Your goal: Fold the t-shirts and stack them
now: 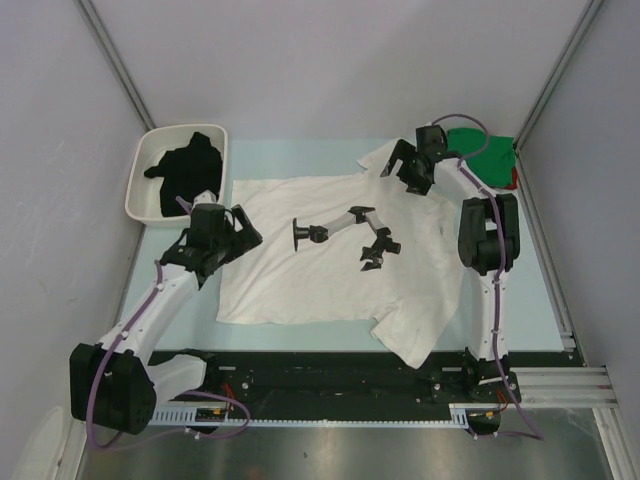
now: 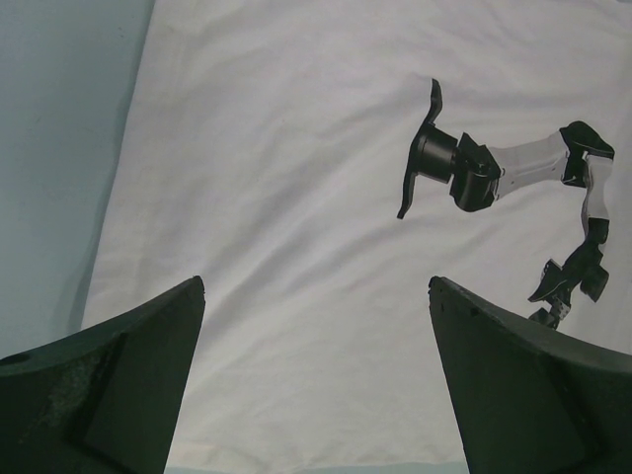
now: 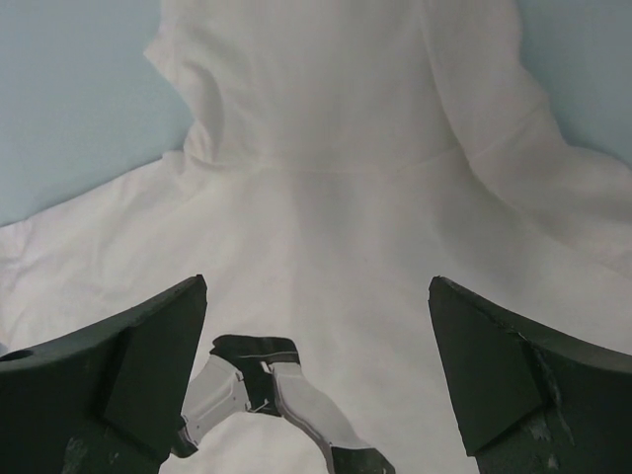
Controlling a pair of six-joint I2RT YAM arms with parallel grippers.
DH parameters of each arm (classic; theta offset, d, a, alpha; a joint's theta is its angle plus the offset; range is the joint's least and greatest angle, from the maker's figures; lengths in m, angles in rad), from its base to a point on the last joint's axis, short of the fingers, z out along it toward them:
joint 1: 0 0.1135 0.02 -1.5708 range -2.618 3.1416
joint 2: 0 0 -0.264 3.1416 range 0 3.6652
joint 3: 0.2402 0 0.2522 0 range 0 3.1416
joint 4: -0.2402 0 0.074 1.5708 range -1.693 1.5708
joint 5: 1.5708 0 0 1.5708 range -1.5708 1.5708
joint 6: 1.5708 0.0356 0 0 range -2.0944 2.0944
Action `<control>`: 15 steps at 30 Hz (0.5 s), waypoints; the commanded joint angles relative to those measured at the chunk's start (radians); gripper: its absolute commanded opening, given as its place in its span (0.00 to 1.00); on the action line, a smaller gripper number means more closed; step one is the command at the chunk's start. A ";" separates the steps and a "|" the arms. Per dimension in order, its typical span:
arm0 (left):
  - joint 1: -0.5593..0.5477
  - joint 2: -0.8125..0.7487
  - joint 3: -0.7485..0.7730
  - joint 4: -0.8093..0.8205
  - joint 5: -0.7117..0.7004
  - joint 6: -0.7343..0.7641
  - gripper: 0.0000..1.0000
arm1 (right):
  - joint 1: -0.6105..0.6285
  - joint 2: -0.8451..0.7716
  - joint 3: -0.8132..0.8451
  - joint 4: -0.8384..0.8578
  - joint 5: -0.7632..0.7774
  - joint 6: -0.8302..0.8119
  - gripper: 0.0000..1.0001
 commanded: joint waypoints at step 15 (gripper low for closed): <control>0.009 0.028 -0.008 0.035 -0.010 0.009 1.00 | -0.025 0.174 0.247 -0.072 0.065 -0.041 1.00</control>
